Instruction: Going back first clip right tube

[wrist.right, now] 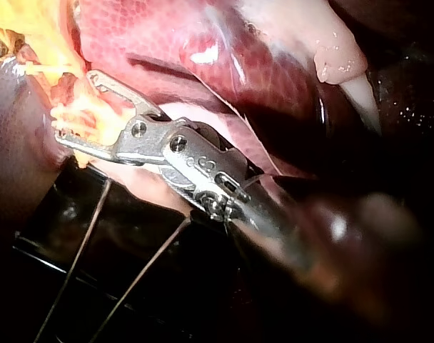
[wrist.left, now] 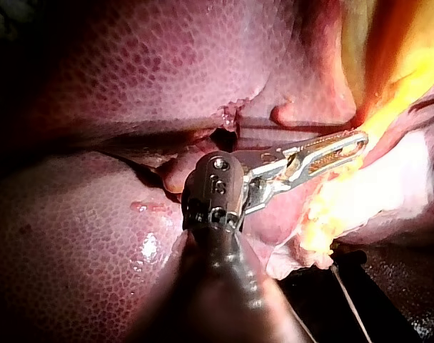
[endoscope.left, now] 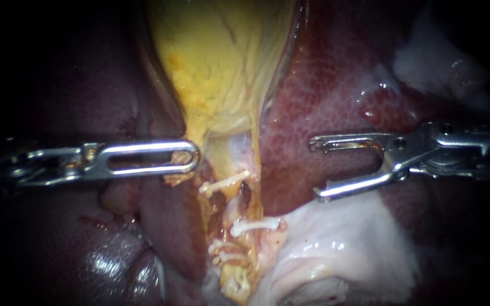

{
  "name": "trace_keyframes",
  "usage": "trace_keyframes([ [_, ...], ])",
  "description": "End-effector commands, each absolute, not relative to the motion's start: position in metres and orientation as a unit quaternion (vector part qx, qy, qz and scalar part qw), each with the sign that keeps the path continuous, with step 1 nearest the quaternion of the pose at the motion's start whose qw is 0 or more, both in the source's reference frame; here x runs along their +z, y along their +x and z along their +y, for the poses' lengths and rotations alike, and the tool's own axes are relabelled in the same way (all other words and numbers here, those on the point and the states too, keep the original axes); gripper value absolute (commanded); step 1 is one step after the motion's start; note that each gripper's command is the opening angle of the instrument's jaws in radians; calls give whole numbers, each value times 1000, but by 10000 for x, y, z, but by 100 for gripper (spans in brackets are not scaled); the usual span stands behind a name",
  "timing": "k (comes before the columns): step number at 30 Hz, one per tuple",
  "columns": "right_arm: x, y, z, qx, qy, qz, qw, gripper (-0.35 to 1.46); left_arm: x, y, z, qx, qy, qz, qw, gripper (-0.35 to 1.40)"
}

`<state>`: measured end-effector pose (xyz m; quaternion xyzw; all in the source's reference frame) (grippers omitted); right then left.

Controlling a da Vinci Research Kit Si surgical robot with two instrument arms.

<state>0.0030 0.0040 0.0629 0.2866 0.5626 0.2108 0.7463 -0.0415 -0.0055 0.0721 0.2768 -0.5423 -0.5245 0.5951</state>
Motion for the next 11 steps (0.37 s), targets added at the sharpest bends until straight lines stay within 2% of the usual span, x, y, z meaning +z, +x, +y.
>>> trace_keyframes([
  [1, 628, 30, 41, 211, 287, 563, 746, 60, 722, -415, -54, -525, 276, -542, 595, -35],
  [11, 627, 32, 40, 212, 285, 562, 747, 60, 721, -413, -52, -525, 278, -542, 595, -35],
])
